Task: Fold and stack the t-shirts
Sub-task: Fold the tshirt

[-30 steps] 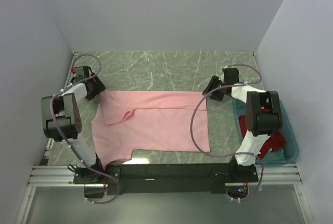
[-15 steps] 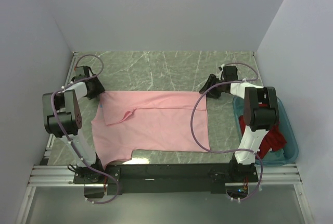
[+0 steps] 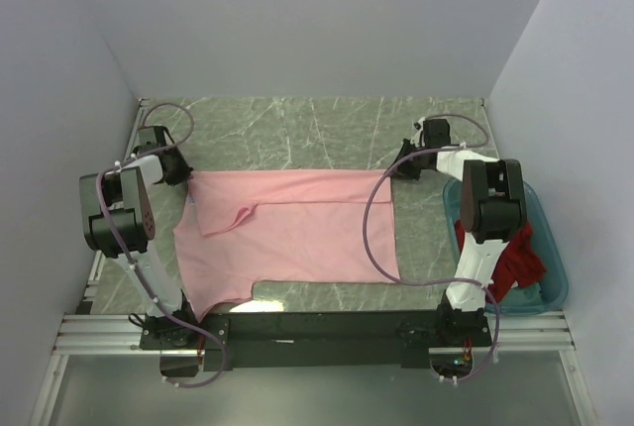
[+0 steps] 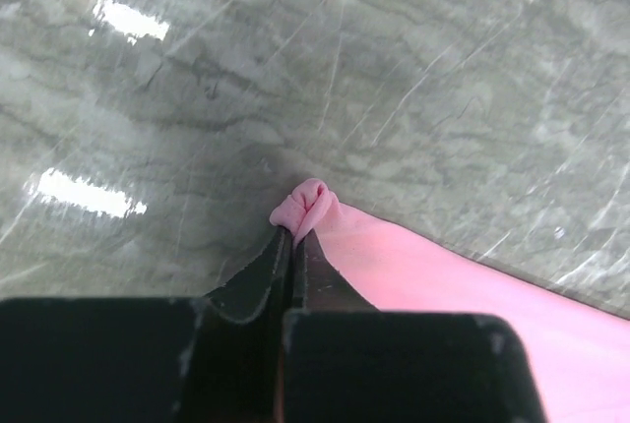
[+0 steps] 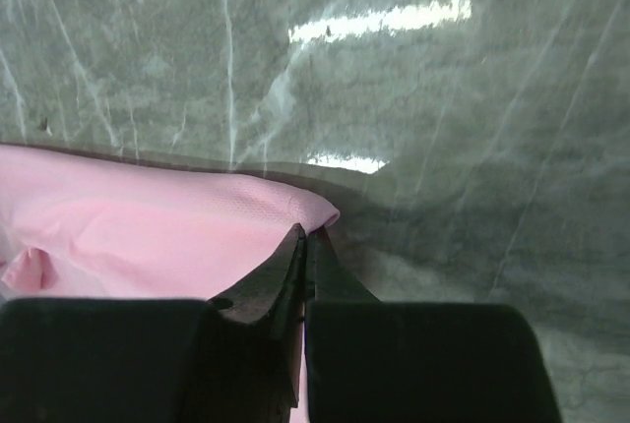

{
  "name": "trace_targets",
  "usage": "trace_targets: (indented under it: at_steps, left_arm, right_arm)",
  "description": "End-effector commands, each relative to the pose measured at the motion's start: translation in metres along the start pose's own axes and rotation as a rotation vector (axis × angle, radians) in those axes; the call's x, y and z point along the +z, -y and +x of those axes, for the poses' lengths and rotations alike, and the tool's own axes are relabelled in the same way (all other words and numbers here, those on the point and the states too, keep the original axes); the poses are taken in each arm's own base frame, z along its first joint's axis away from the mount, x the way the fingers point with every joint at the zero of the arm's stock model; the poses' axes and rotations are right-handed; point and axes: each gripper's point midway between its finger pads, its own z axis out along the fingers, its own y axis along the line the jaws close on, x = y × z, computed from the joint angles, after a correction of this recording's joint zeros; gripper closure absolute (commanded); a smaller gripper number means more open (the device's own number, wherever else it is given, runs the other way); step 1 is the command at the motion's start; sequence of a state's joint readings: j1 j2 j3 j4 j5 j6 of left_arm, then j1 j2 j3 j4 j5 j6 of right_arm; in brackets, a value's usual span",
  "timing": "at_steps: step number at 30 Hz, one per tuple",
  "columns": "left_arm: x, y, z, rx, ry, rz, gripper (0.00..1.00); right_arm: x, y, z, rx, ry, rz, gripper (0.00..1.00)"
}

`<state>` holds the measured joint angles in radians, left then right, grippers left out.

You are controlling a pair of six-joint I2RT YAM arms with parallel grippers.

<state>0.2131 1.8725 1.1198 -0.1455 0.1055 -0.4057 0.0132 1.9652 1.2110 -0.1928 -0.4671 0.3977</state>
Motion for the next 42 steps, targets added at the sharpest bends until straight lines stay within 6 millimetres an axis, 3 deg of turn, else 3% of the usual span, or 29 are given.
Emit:
trace_targets:
  at_steps: [1, 6, 9, 12, 13, 18, 21, 24, 25, 26, 27, 28, 30, 31, 33, 34, 35, 36, 38, 42]
  left_arm:
    - [0.008, 0.002, 0.000, -0.003, -0.026, 0.024, 0.99]
    - [0.011, 0.011, -0.013, -0.027, -0.002, 0.047, 0.99]
    - [0.013, 0.020, -0.019, -0.040, 0.010, 0.085, 0.96]
    - [0.015, 0.022, -0.024, -0.047, 0.019, 0.092, 0.90]
    - [0.015, 0.022, -0.027, -0.048, 0.026, 0.089, 0.84]
    - [0.011, 0.008, -0.037, -0.059, 0.075, -0.001, 0.66]
    - [-0.002, 0.003, -0.045, -0.060, 0.114, -0.043, 0.52]
    - [-0.030, 0.007, -0.060, -0.038, 0.185, -0.072, 0.25]
    - [-0.048, 0.010, -0.069, -0.025, 0.224, -0.091, 0.10]
    - [-0.055, 0.020, -0.067, 0.000, 0.232, -0.087, 0.08]
    - [-0.064, 0.024, -0.068, 0.021, 0.247, -0.091, 0.08]
    - [-0.082, 0.030, -0.071, 0.034, 0.275, -0.094, 0.08]
    - [-0.094, 0.051, -0.054, 0.086, 0.267, -0.062, 0.10]
    - [-0.109, 0.059, -0.053, 0.095, 0.290, -0.045, 0.14]
    - [-0.121, 0.080, -0.028, 0.141, 0.274, 0.006, 0.21]
    - [-0.125, 0.088, -0.020, 0.150, 0.268, 0.026, 0.29]
    - [-0.124, 0.095, 0.001, 0.175, 0.233, 0.052, 0.35]
    - [-0.125, 0.100, 0.007, 0.168, 0.224, 0.074, 0.41]
    - [-0.125, 0.110, 0.025, 0.180, 0.193, 0.120, 0.56]
    - [-0.111, 0.128, 0.050, 0.199, 0.117, 0.167, 0.64]
  right_arm:
    - [-0.003, 0.004, -0.030, -0.042, 0.063, 0.052, 1.00]
    - [-0.004, 0.009, -0.051, -0.081, 0.089, 0.117, 1.00]
    - [-0.009, 0.019, -0.073, -0.090, 0.116, 0.149, 1.00]
    - [-0.008, 0.014, -0.093, -0.106, 0.144, 0.147, 1.00]
    - [-0.006, 0.014, -0.093, -0.103, 0.141, 0.147, 1.00]
    - [-0.007, 0.015, -0.101, -0.100, 0.148, 0.163, 0.65]
    - [-0.017, 0.007, -0.105, -0.109, 0.172, 0.162, 0.51]
    - [-0.034, -0.004, -0.108, -0.130, 0.213, 0.183, 0.44]
    - [-0.045, -0.010, -0.110, -0.141, 0.234, 0.187, 0.43]
    - [-0.051, -0.010, -0.109, -0.140, 0.240, 0.196, 0.42]
    - [-0.051, -0.015, -0.100, -0.153, 0.233, 0.202, 0.42]
    - [-0.063, -0.026, -0.100, -0.169, 0.256, 0.193, 0.42]
    - [-0.069, -0.028, -0.084, -0.171, 0.248, 0.204, 0.41]
    - [-0.081, -0.036, -0.083, -0.180, 0.274, 0.197, 0.41]
    - [-0.090, -0.043, -0.065, -0.187, 0.271, 0.174, 0.41]
    - [-0.091, -0.049, -0.056, -0.186, 0.256, 0.136, 0.41]
    - [-0.093, -0.052, -0.051, -0.184, 0.259, 0.116, 0.41]
    - [-0.090, -0.046, -0.034, -0.173, 0.229, 0.112, 0.41]
    - [-0.099, -0.061, -0.022, -0.184, 0.239, 0.058, 0.41]
    - [-0.113, -0.072, 0.010, -0.221, 0.229, 0.022, 0.41]
